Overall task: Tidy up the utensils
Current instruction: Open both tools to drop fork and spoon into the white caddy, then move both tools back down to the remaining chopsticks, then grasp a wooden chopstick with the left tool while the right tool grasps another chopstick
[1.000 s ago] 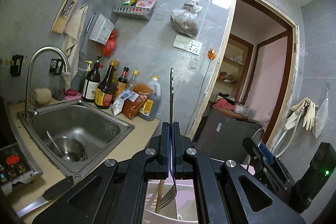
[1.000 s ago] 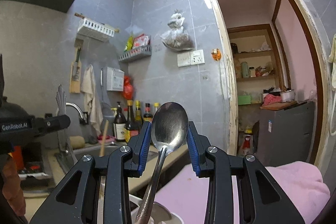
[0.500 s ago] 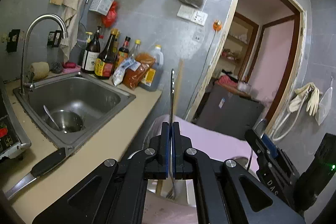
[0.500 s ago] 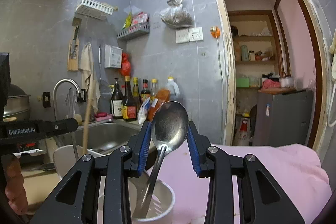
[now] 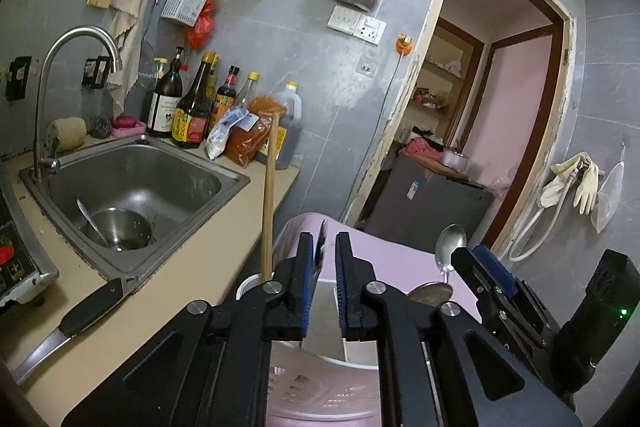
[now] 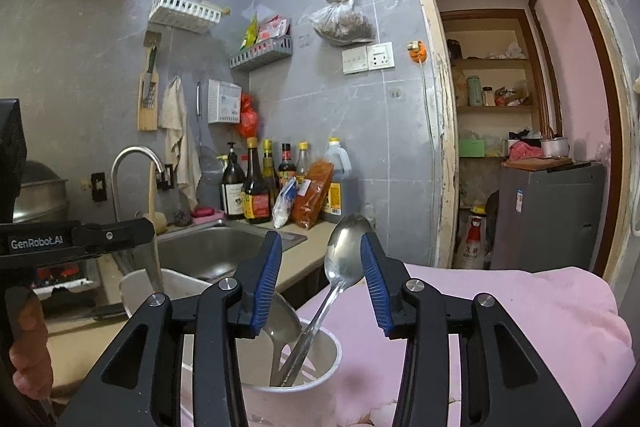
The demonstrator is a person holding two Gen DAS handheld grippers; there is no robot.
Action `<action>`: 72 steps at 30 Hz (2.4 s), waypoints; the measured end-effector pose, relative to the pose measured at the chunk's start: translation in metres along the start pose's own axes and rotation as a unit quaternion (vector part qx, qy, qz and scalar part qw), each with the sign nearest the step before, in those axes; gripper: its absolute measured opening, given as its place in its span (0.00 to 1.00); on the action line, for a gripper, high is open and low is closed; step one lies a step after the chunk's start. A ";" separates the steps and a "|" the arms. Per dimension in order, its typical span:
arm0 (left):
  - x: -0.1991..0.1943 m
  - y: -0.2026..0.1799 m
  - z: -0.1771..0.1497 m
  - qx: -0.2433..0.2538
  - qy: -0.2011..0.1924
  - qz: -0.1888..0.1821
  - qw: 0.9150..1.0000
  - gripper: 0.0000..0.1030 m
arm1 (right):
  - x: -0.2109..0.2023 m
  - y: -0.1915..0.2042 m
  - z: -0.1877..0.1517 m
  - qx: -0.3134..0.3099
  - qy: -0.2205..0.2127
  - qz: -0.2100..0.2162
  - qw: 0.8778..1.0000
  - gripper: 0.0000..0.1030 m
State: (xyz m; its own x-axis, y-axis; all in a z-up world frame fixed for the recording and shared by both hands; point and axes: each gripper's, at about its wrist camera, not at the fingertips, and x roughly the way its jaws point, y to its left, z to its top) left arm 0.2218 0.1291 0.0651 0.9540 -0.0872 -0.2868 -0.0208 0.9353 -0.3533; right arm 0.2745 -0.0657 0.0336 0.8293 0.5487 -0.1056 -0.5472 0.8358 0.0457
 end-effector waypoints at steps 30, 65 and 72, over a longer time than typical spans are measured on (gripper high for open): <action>-0.025 -0.091 -0.005 0.059 -0.046 -0.066 0.995 0.93 | -0.120 -0.075 0.042 0.005 -0.069 -0.118 0.991 1.00; 0.079 -0.173 -0.140 0.198 0.275 -0.099 0.936 0.62 | -0.108 -0.172 -0.065 0.041 0.274 -0.105 0.955 0.39; 0.108 -0.175 -0.152 0.202 0.331 -0.101 0.916 0.43 | -0.096 -0.172 -0.075 0.053 0.314 -0.074 0.945 0.30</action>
State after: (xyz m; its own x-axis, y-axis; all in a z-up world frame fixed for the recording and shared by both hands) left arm 0.2828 -0.0961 -0.0394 0.5334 -0.3367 -0.7760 0.3768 0.9159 -0.1385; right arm 0.2805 -0.2633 -0.0388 0.6474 0.3337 -0.6853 -0.3889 0.9178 0.0795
